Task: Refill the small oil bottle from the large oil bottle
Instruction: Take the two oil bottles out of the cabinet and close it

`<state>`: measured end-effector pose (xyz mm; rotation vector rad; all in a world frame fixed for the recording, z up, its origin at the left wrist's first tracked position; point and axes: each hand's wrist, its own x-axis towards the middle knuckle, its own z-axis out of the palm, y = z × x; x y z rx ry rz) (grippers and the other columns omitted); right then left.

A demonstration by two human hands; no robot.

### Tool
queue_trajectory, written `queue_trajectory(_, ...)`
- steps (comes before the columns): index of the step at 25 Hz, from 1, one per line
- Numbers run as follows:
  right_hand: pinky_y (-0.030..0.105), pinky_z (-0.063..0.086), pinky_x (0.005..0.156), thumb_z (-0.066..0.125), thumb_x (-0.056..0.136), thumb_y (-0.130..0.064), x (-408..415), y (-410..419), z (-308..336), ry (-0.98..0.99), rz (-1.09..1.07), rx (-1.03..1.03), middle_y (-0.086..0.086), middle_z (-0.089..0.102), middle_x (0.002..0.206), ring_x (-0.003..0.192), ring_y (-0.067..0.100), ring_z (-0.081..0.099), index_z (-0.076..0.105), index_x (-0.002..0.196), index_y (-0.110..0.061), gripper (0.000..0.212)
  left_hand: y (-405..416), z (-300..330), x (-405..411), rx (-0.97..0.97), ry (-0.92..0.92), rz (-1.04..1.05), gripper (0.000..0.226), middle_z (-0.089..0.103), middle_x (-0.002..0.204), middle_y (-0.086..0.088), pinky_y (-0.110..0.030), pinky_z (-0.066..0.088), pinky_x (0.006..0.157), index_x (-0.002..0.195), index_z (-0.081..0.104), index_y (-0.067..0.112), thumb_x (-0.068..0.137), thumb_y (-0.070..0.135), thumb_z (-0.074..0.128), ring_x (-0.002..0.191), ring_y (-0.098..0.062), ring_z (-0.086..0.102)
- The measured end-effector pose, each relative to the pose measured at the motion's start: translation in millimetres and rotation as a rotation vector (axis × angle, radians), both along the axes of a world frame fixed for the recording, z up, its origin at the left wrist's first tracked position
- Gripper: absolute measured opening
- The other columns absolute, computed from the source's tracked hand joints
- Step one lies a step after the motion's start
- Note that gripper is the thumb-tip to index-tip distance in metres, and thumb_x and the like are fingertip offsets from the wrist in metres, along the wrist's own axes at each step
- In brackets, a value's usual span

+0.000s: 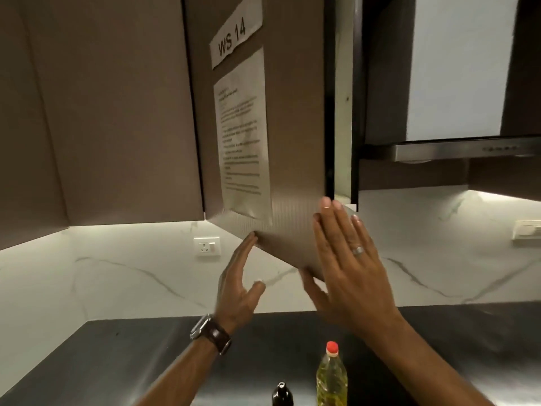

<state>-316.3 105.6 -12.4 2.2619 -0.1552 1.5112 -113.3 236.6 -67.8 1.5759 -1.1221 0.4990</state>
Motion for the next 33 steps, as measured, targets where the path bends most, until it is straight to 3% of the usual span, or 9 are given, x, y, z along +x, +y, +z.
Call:
queue_trajectory(2,0.057,0.023,0.126,0.057,0.095,-0.051,-1,-43,-2,0.004,-0.069,0.039,0.013,0.005,0.174,0.16,0.037,0.011,0.013,0.164,-0.005,0.094,-23,11,18,0.074,-0.019,0.064,0.09,0.032,0.161,0.029,-0.028,0.031,0.12,0.155,0.03,0.047,0.076,0.022,0.065,0.147,0.01,0.031)
queue_trajectory(4,0.058,0.024,0.126,0.056,0.093,-0.057,3,-86,-4,0.045,-0.154,0.087,0.013,0.009,0.173,0.16,0.036,0.011,0.018,0.163,-0.004,0.095,-49,23,37,0.141,-0.02,0.11,0.09,0.031,0.166,0.016,-0.039,0.033,0.122,0.159,0.03,0.034,0.077,0.025,0.067,0.148,-0.001,0.032)
queue_trajectory(7,0.058,0.023,0.126,0.057,0.093,-0.059,21,-138,-9,0.153,-0.285,0.141,0.014,0.009,0.172,0.159,0.034,0.009,0.017,0.162,-0.005,0.097,-77,28,67,0.27,-0.139,0.213,0.094,0.023,0.17,0.013,-0.04,0.029,0.122,0.162,0.029,0.027,0.077,0.03,0.067,0.151,-0.012,0.034)
queue_trajectory(11,0.059,0.019,0.127,0.068,0.089,-0.055,56,-192,-12,0.275,-0.305,0.228,0.013,0.002,0.172,0.159,0.033,0.005,0.01,0.162,-0.007,0.105,-106,33,94,0.401,-0.223,0.299,0.096,0.012,0.171,0.014,-0.043,0.026,0.125,0.164,0.023,0.026,0.079,0.032,0.068,0.155,-0.014,0.029)
queue_trajectory(17,0.055,0.005,0.129,0.063,0.091,-0.06,109,-239,-13,0.319,-0.293,0.35,0.008,-0.017,0.17,0.159,0.029,-0.01,-0.016,0.157,-0.014,0.113,-133,33,120,0.451,-0.272,0.348,0.097,0.005,0.172,0.015,-0.044,0.022,0.128,0.165,0.021,0.025,0.082,0.029,0.069,0.157,-0.007,0.016)
queue_trajectory(23,0.05,-0.005,0.129,0.049,0.096,-0.066,146,-267,-21,0.395,-0.342,0.433,0.004,-0.036,0.164,0.157,0.025,-0.024,-0.034,0.151,-0.019,0.111,-153,25,138,0.383,-0.225,0.311,0.1,-0.002,0.169,0.026,-0.033,0.054,0.1,0.165,0.014,0.033,0.082,0.026,0.071,0.157,-0.005,0.016)
queue_trajectory(26,0.05,-0.006,0.129,0.053,0.095,-0.064,161,-274,-24,0.365,-0.327,0.449,0.004,-0.031,0.166,0.158,0.024,-0.019,-0.028,0.155,-0.019,0.11,-160,21,148,0.369,-0.229,0.31,0.101,-0.004,0.169,0.027,-0.032,0.056,0.095,0.165,0.014,0.032,0.083,0.027,0.072,0.156,-0.002,0.01)
queue_trajectory(30,0.052,0.0,0.129,0.067,0.092,-0.056,171,-277,-31,0.258,-0.282,0.432,0.008,-0.011,0.172,0.16,0.027,-0.006,0.005,0.165,-0.01,0.107,-166,16,156,0.367,-0.264,0.321,0.101,0.001,0.173,0.017,-0.027,0.054,0.089,0.166,0.014,0.027,0.083,0.026,0.072,0.158,-0.006,0.008)
queue_trajectory(33,0.055,0.004,0.129,0.072,0.089,-0.053,172,-281,-34,0.23,-0.262,0.412,0.009,-0.006,0.173,0.161,0.027,-0.001,0.01,0.165,-0.008,0.107,-167,15,155,0.354,-0.279,0.338,0.101,0.004,0.173,0.011,-0.025,0.054,0.091,0.166,0.016,0.022,0.083,0.024,0.074,0.159,-0.01,0.009)
